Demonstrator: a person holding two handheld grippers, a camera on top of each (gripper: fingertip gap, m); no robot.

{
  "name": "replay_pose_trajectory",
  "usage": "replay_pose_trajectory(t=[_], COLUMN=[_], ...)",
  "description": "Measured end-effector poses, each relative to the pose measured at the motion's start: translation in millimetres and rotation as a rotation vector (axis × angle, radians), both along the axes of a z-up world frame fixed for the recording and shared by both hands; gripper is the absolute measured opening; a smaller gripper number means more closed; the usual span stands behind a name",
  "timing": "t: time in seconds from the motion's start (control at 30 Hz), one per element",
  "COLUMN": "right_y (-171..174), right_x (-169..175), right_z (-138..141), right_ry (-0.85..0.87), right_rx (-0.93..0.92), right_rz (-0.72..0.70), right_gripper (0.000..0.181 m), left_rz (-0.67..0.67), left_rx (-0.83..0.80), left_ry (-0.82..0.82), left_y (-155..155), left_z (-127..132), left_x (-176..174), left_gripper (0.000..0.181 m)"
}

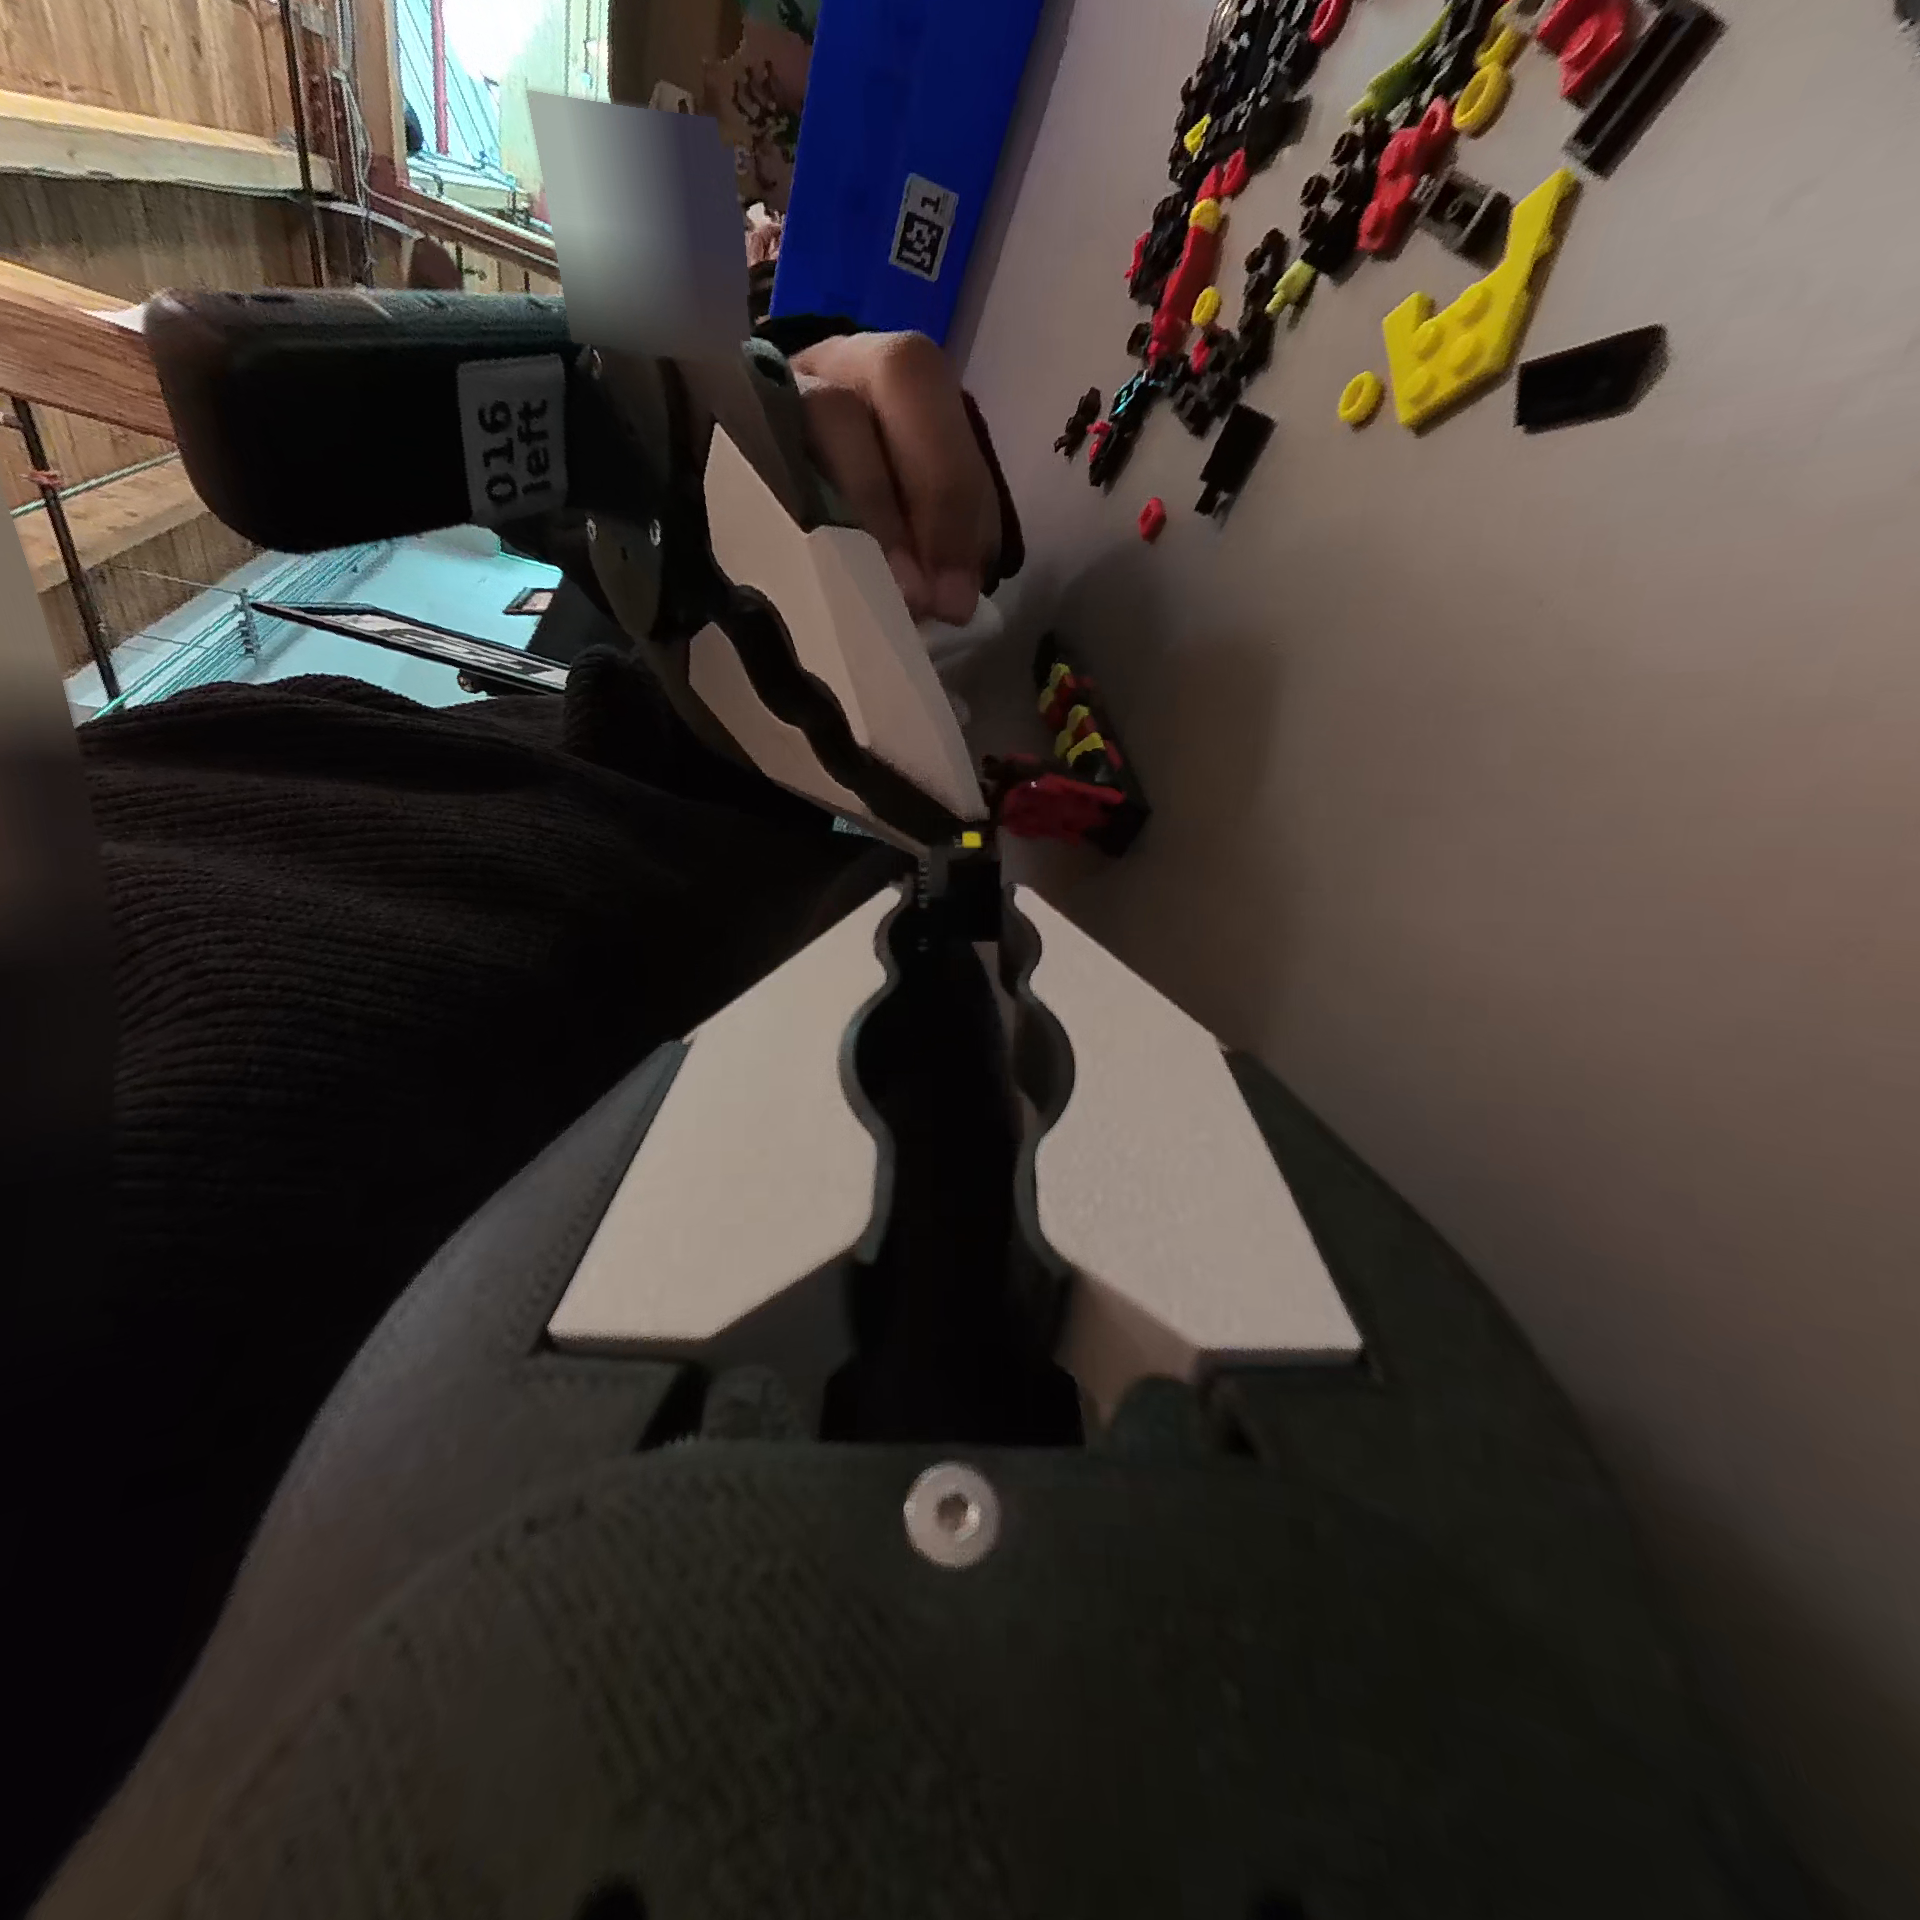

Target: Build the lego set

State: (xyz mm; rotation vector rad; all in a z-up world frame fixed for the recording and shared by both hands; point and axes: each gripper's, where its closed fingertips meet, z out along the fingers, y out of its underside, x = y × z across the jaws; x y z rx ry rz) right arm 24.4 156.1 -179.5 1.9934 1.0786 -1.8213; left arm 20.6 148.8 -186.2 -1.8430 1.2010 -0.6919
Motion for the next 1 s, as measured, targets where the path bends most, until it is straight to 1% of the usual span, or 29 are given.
replay_pose_trajectory(t=[0.03, 0.7, 0.8, 1.0], right_y=[0, -16, -17, -8], right_x=[0, 4, 4, 2], right_z=[0, 1, 1, 5], right_ry=[-0.002, 0.001, -0.001, 0.017], right_rx=[0.0, -0.035, -0.035, -0.064], right_rz=[0.002, 0.086, 0.087, 0.039], right_gripper=[0.014, 0.014, 0.014, 0.014], left_rz=[0.001, -0.078, -0.077, -0.025], left_rx=[-0.003, -0.097, -0.102, -0.103], left_ry=[0.001, -0.057, -0.056, -0.087], left_y=[0, -15, -15, -6], left_z=[0, 3, 2, 8], left_x=[0, 4, 4, 1], left_gripper=[0.008, 0.008, 0.008, 0.008])
